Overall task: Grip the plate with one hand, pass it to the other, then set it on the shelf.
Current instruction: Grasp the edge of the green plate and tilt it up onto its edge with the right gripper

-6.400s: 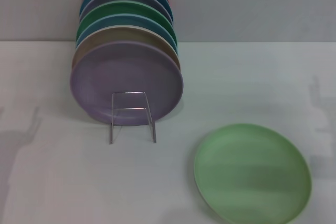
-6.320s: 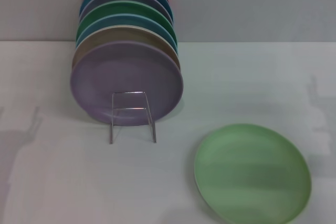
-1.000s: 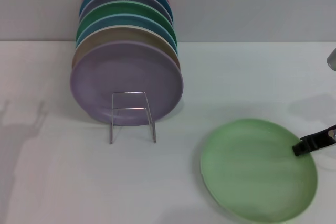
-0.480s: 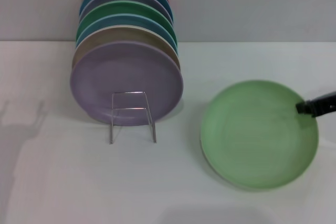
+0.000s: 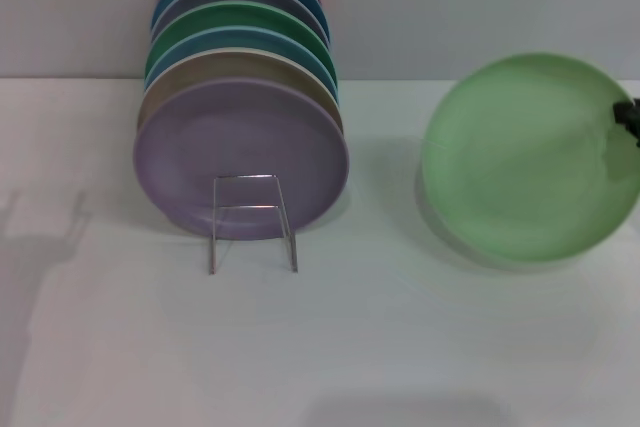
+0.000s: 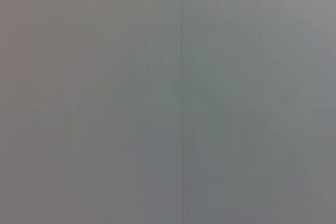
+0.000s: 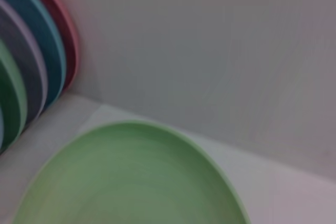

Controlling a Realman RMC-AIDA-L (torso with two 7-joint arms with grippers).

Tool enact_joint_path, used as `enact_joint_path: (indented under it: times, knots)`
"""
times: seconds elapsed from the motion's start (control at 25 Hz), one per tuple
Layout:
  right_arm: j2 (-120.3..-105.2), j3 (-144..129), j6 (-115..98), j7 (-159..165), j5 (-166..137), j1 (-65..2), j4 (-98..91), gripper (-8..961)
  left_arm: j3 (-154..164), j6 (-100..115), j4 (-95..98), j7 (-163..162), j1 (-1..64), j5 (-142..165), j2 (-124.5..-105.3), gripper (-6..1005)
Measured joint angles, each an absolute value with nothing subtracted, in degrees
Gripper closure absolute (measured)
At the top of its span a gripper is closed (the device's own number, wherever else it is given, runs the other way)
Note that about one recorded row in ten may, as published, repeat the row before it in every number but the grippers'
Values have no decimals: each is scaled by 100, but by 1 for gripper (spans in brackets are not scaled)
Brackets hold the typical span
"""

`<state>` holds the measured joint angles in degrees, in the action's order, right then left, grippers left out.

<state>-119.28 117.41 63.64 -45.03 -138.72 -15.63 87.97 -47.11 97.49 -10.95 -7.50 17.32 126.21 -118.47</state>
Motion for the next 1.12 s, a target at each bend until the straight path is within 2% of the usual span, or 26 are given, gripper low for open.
enact_joint_path:
  times: [0.44,0.8,1.12]
  knots:
    - [-11936,10531,3662,-5614,-13006,-994,8344,928,-4711,9806,-1108,-747,1740,12621,-11847,165]
    - [-11925,9576,2149,-6114,-12737,-884,8044,928,-4711,9857,-1107,-747,1737,12629,-11847,165]
    - [-11926,8482,349,-6117,-12853,-505,8020,926,-4711,9879,-1107,-747,1716,12624,-11848,165]
